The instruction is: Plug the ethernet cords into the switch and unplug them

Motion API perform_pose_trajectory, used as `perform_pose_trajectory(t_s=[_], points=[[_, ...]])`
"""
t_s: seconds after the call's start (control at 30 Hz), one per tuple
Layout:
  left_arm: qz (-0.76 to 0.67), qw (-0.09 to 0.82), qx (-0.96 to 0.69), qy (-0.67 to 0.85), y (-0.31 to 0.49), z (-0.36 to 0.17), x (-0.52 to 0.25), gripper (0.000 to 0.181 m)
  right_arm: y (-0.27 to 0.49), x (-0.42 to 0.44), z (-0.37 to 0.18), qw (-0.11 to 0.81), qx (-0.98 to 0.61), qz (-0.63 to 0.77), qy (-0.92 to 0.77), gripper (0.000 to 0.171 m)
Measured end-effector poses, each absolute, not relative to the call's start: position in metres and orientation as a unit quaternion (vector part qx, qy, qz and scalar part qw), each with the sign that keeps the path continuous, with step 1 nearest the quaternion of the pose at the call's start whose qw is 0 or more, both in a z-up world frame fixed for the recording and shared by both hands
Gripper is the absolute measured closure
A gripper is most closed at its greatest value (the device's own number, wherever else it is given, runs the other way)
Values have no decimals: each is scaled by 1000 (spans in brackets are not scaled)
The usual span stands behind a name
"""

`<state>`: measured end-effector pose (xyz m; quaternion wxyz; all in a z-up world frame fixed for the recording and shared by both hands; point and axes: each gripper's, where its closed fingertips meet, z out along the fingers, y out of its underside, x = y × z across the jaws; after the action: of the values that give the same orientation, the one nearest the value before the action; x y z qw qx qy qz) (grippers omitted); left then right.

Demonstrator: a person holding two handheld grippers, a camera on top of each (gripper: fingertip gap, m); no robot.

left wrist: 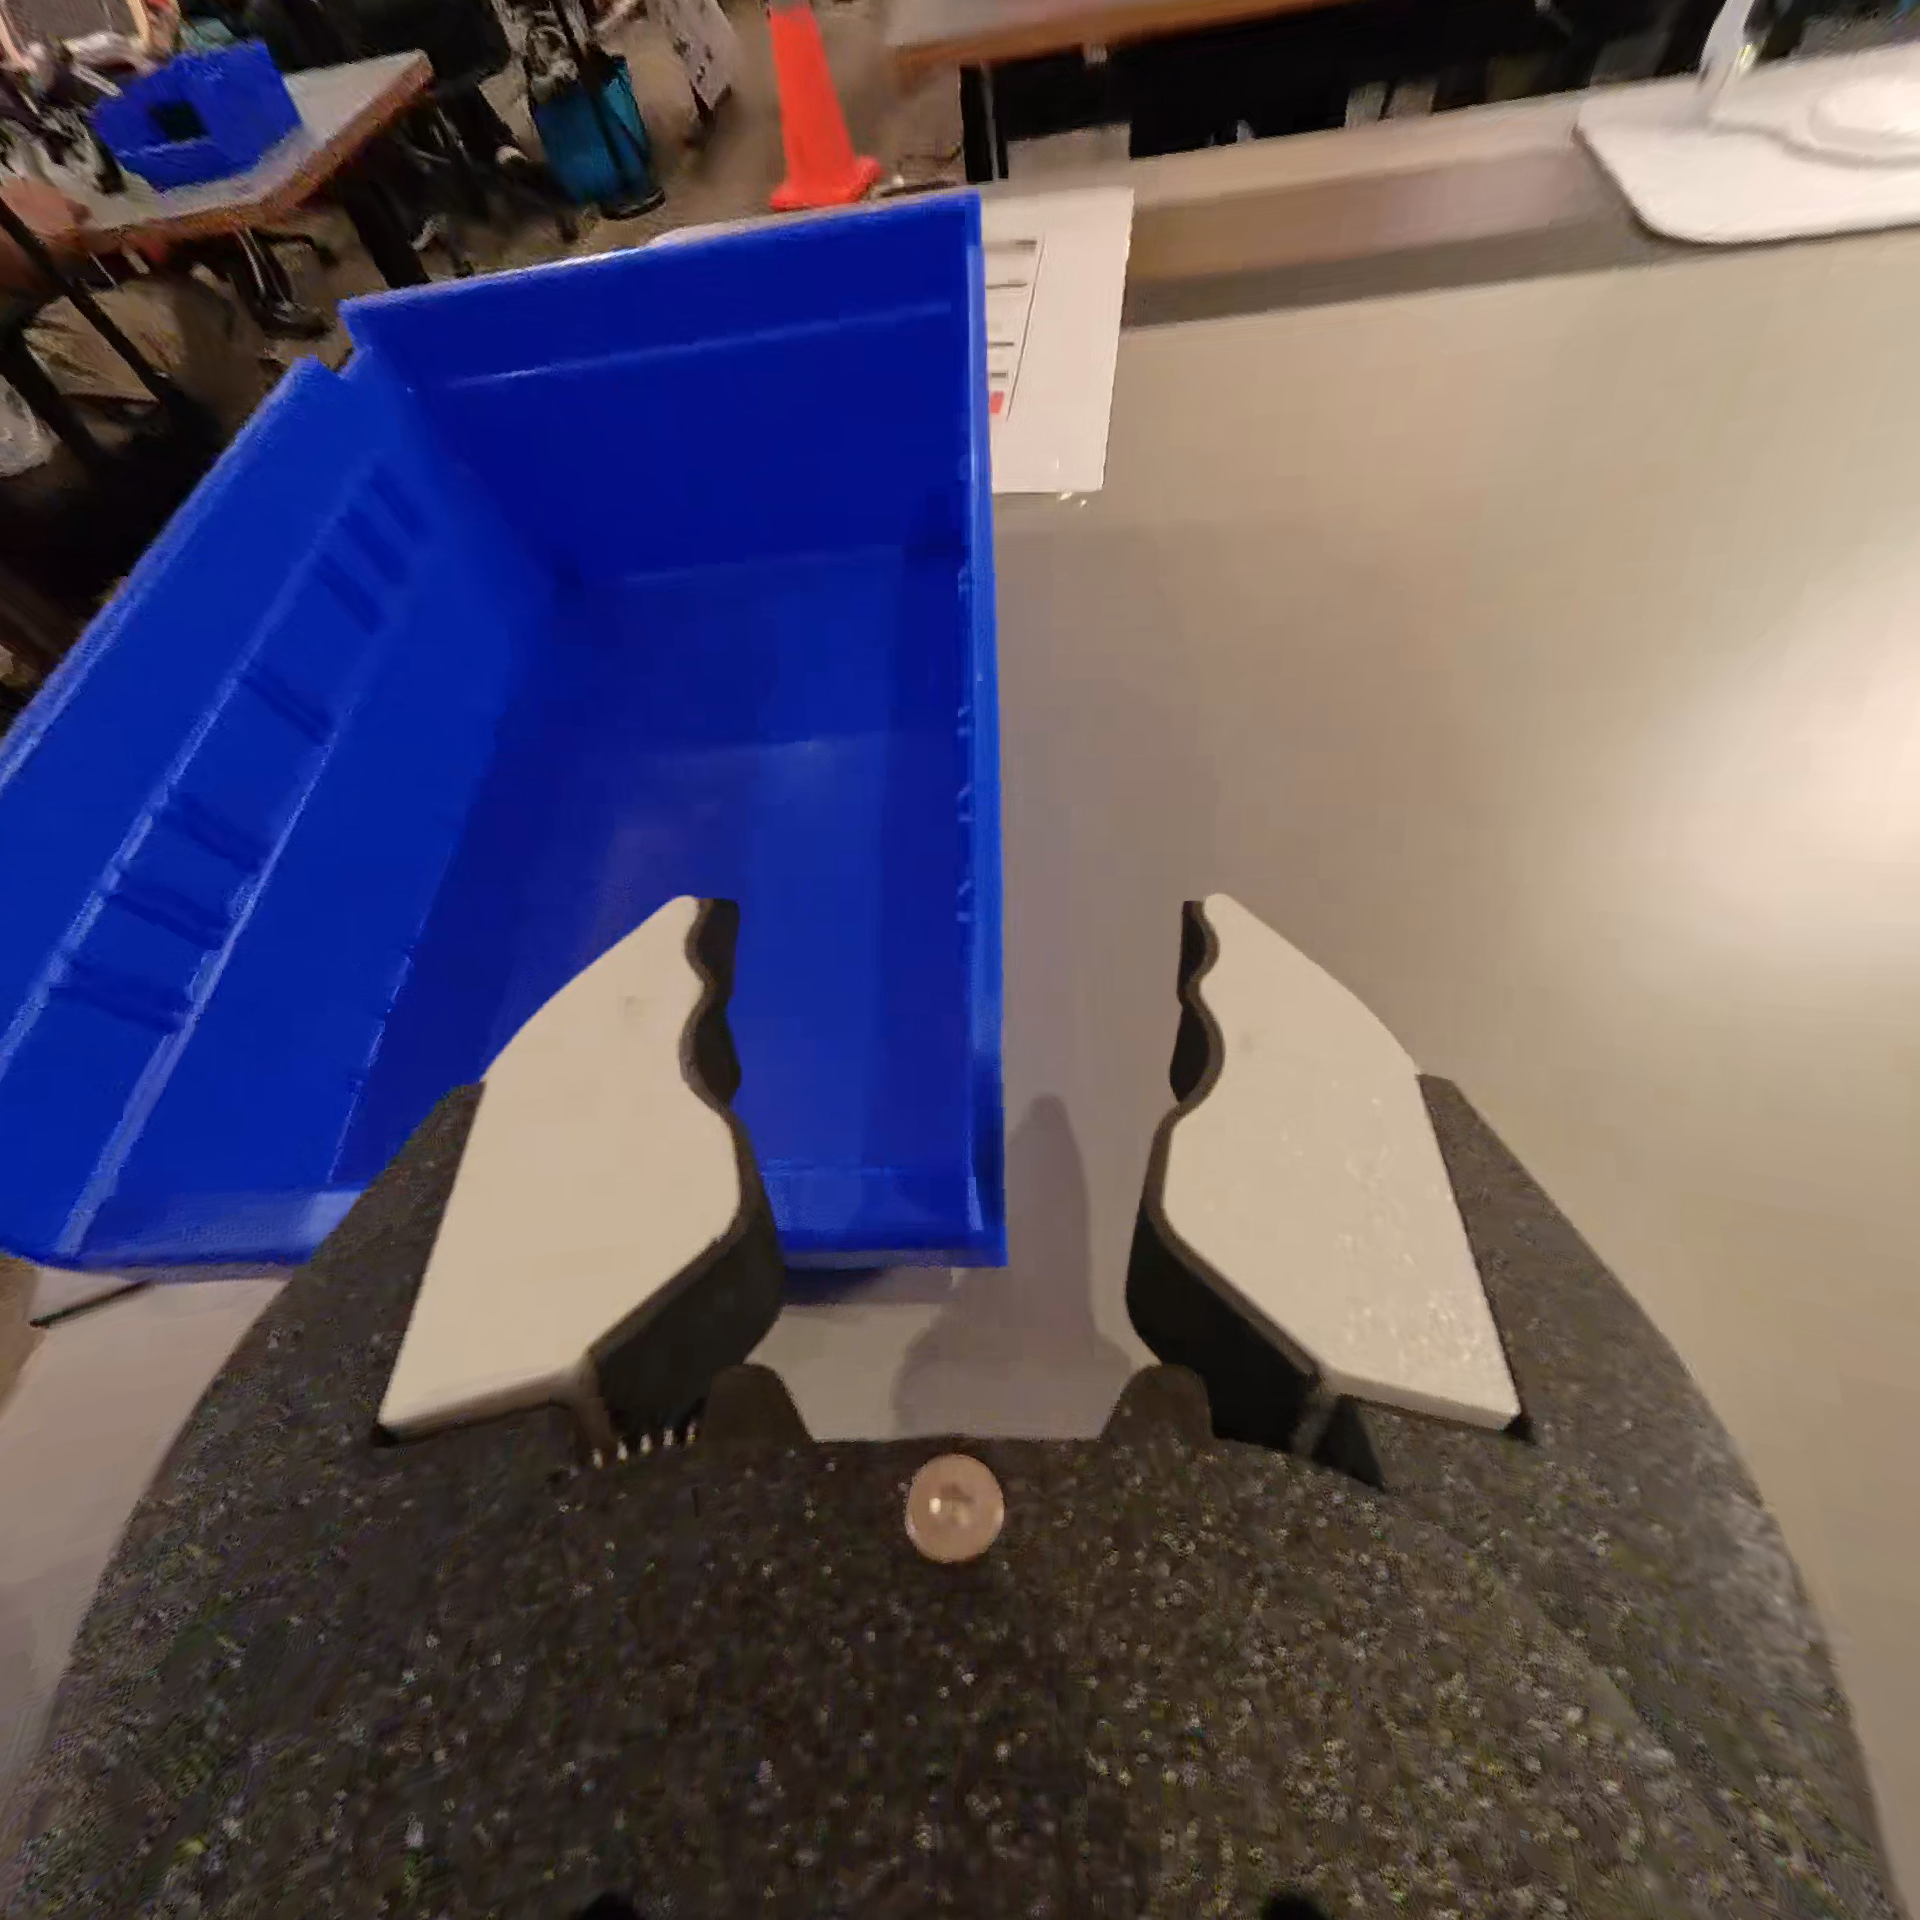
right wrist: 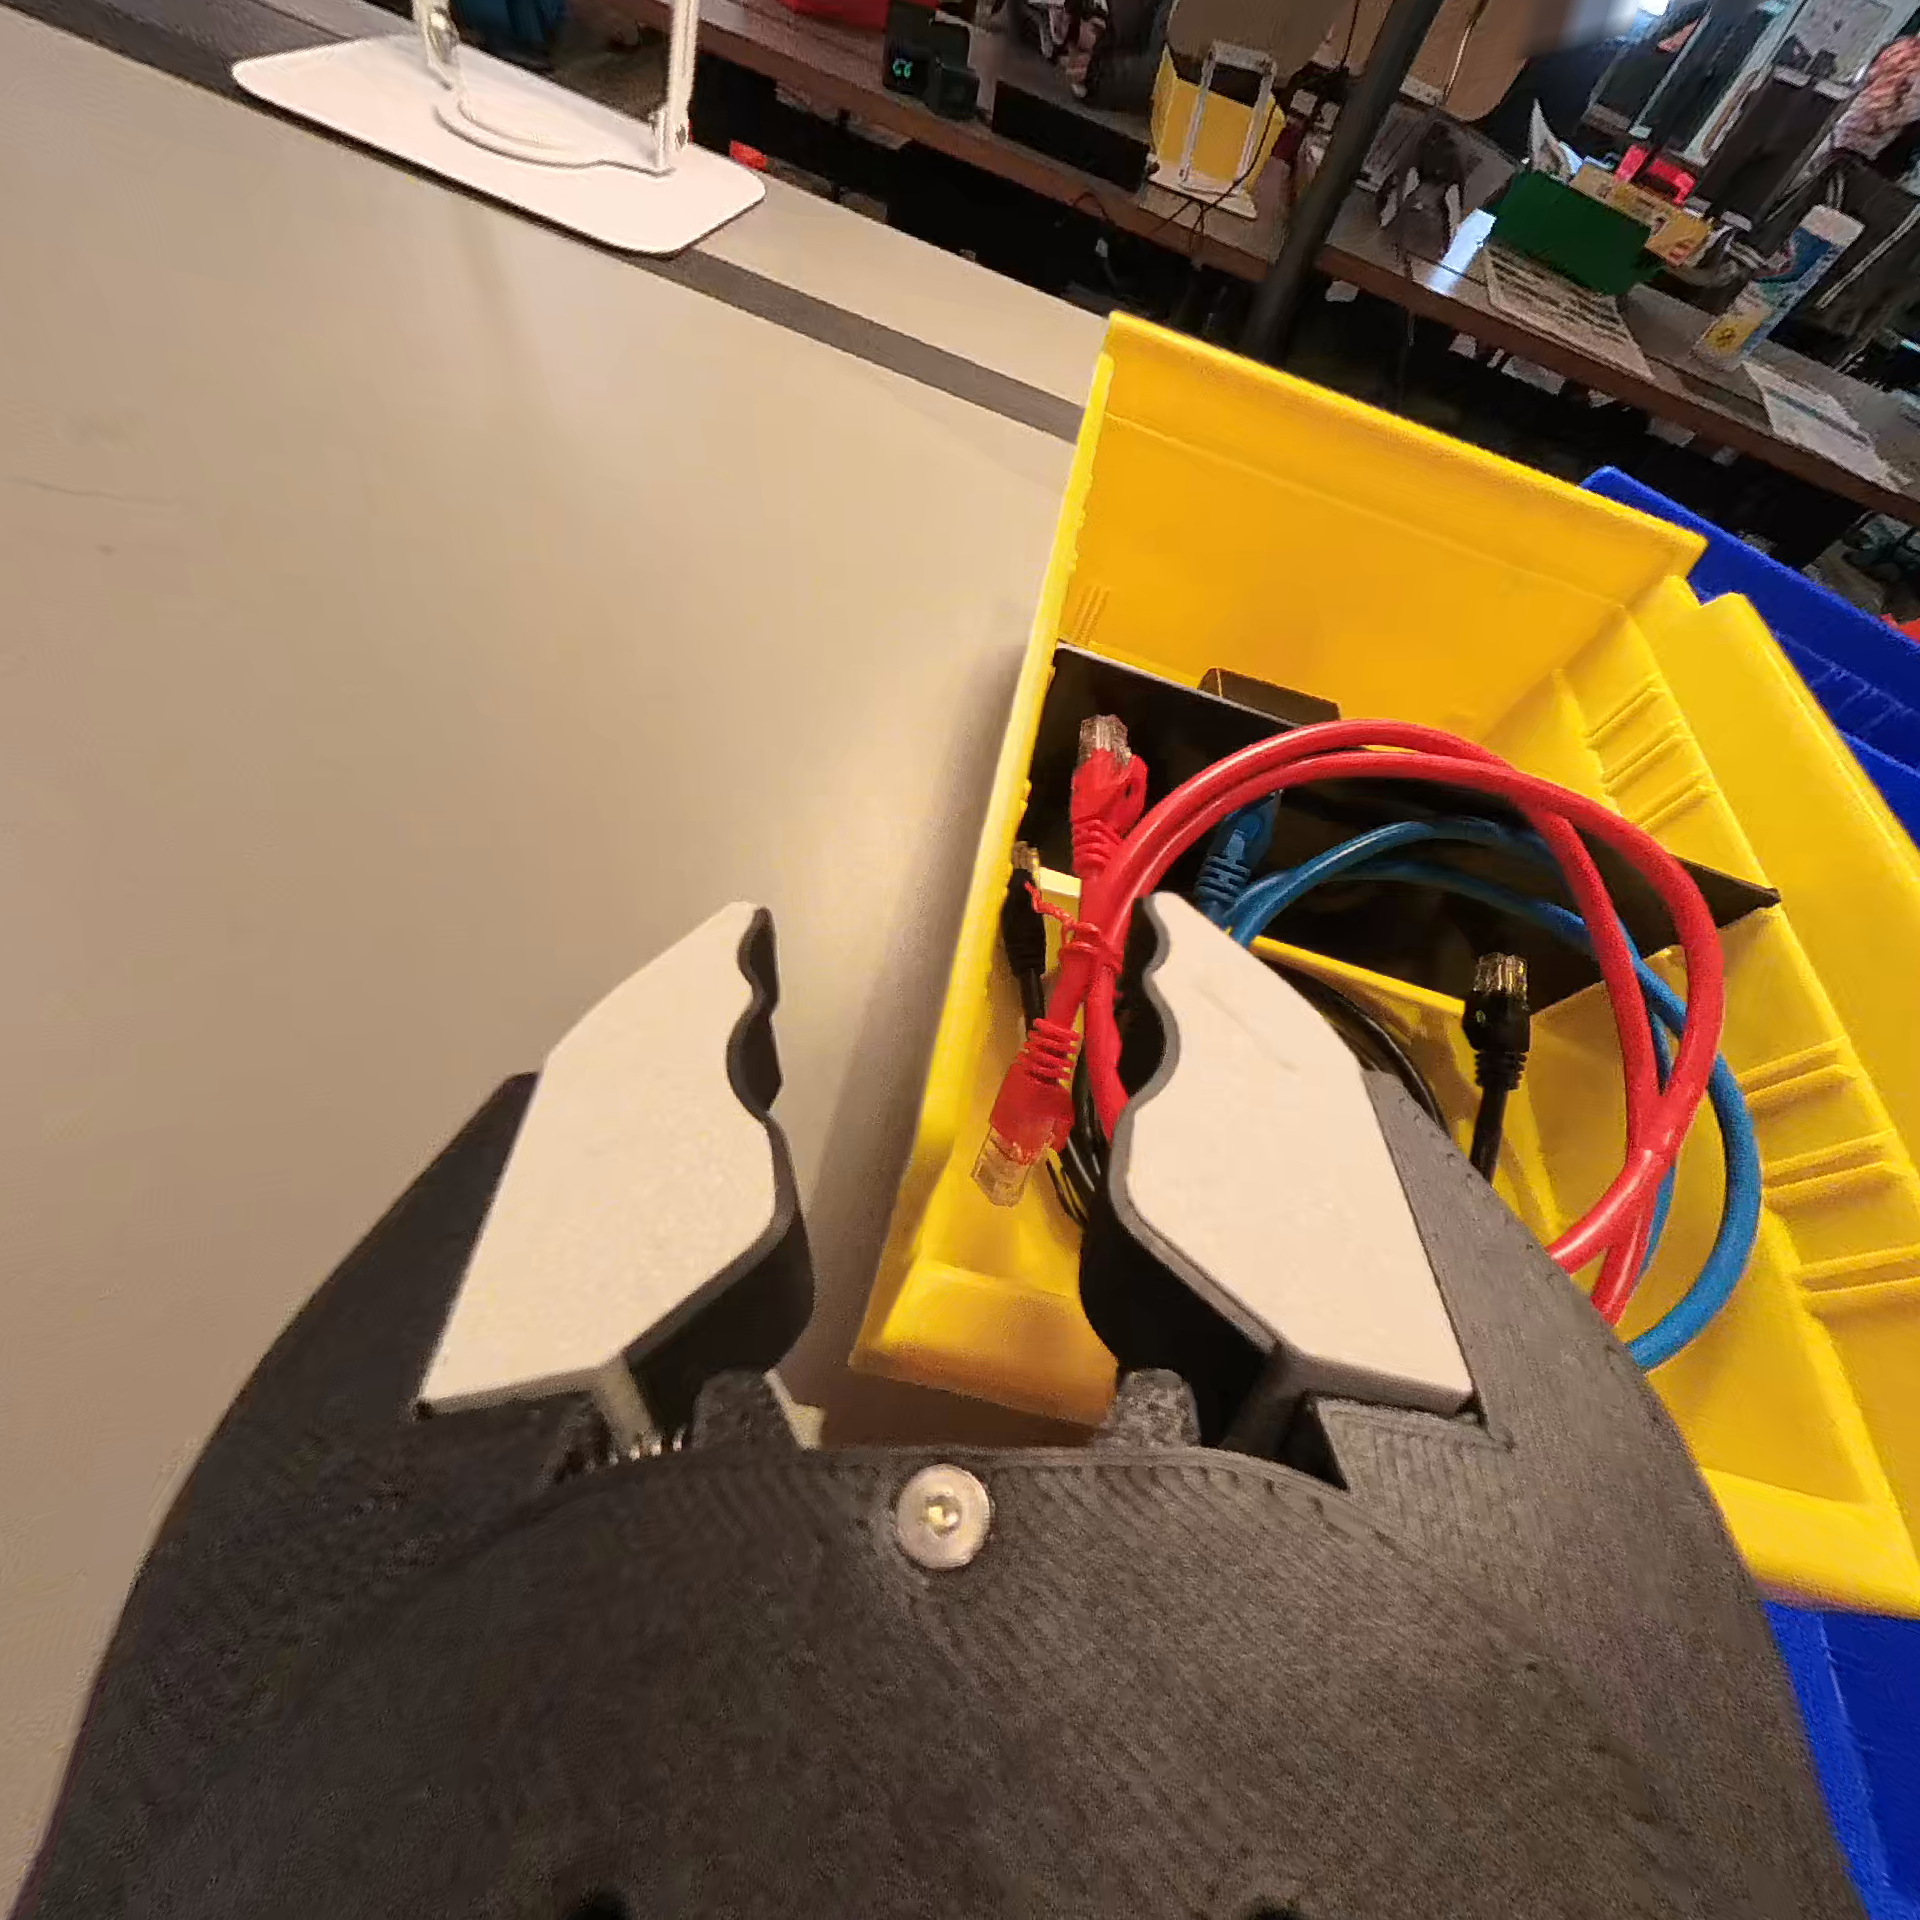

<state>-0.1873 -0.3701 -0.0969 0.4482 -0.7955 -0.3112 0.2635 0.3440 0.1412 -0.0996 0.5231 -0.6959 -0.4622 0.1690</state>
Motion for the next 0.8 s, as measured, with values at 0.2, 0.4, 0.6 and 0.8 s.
perform_pose_trajectory(t_s=[0.2, 0.4, 0.6, 0.8], points=[[269, 388, -841, -264, -352, -120, -192, 141, 150, 332, -107, 543, -685, 87, -479, 134], [312, 390, -831, -247, -353, -118, -190, 174, 157, 331, -104, 565, -683, 59, -460, 164], [308, 417, -831, -200, -346, -109, -149, 173, 145, 331, -104, 560, -682, 84, -462, 164], [243, 461, -847, -101, -327, -101, -75, 173, 110, 318, -105, 554, -664, 113, -490, 164]])
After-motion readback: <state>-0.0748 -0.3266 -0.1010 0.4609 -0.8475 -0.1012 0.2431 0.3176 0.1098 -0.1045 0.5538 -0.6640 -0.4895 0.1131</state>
